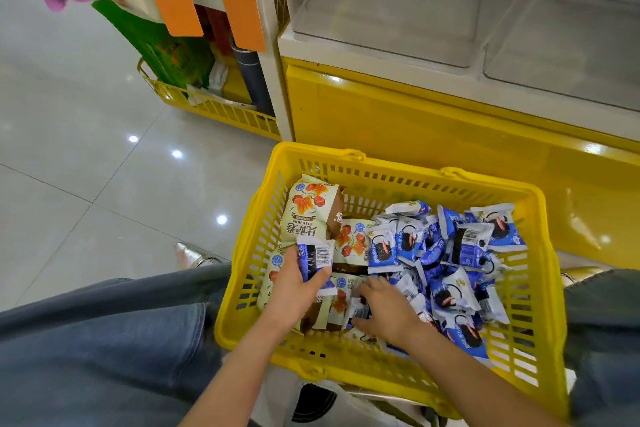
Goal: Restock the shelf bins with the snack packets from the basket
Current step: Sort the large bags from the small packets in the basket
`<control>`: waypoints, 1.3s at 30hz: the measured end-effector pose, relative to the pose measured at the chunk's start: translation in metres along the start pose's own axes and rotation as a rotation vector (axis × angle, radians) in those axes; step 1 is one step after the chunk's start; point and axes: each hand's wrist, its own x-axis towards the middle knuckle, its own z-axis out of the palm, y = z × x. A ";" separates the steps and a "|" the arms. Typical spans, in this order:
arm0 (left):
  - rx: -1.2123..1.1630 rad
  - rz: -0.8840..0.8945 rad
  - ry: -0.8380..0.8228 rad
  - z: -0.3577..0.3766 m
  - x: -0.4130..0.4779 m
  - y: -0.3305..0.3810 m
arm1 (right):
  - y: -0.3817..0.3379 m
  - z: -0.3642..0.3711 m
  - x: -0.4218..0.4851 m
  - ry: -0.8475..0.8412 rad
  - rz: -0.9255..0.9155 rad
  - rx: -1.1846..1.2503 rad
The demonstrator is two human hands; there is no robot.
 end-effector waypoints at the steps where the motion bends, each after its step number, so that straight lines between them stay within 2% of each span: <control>1: 0.004 -0.003 -0.003 0.001 0.000 -0.001 | 0.000 -0.002 -0.002 0.030 -0.011 0.039; 8: 0.052 -0.020 0.002 0.013 0.003 -0.004 | -0.015 -0.053 -0.018 0.375 0.189 0.649; 12: -0.238 -0.130 -0.230 0.022 -0.009 0.007 | -0.032 -0.084 -0.029 0.354 0.152 0.891; 14: -0.295 -0.149 -0.305 0.023 -0.012 0.009 | -0.040 -0.090 -0.034 0.341 0.140 1.014; 18: -0.194 -0.035 -0.309 0.017 -0.015 0.010 | -0.056 -0.095 -0.033 0.300 0.068 0.991; 21: -0.152 0.003 -0.239 0.009 -0.014 0.008 | -0.052 -0.094 -0.026 0.385 0.076 1.056; 23: -0.166 -0.011 -0.181 0.004 -0.013 0.008 | -0.037 -0.082 -0.023 0.392 0.122 0.927; 24: -0.178 -0.021 -0.155 0.002 -0.012 0.008 | -0.030 -0.073 -0.022 0.328 0.143 0.821; 28: -0.195 -0.028 -0.076 -0.005 -0.006 0.007 | -0.015 -0.025 -0.018 -0.159 0.108 0.407; 30: -0.187 -0.025 -0.078 -0.006 -0.004 0.005 | -0.012 -0.012 -0.015 -0.270 0.084 0.115; 32: -0.170 -0.024 -0.083 -0.006 -0.004 0.003 | -0.010 -0.009 -0.011 -0.288 0.076 -0.102; 34: -0.158 -0.036 -0.083 -0.005 -0.003 0.000 | -0.008 -0.008 -0.008 -0.308 0.071 -0.171; 37: -0.136 -0.056 -0.086 -0.001 0.000 -0.002 | 0.000 -0.012 -0.013 -0.263 0.037 -0.091; 39: -0.125 -0.054 -0.086 0.002 0.001 -0.001 | 0.002 -0.021 -0.022 -0.132 0.039 0.083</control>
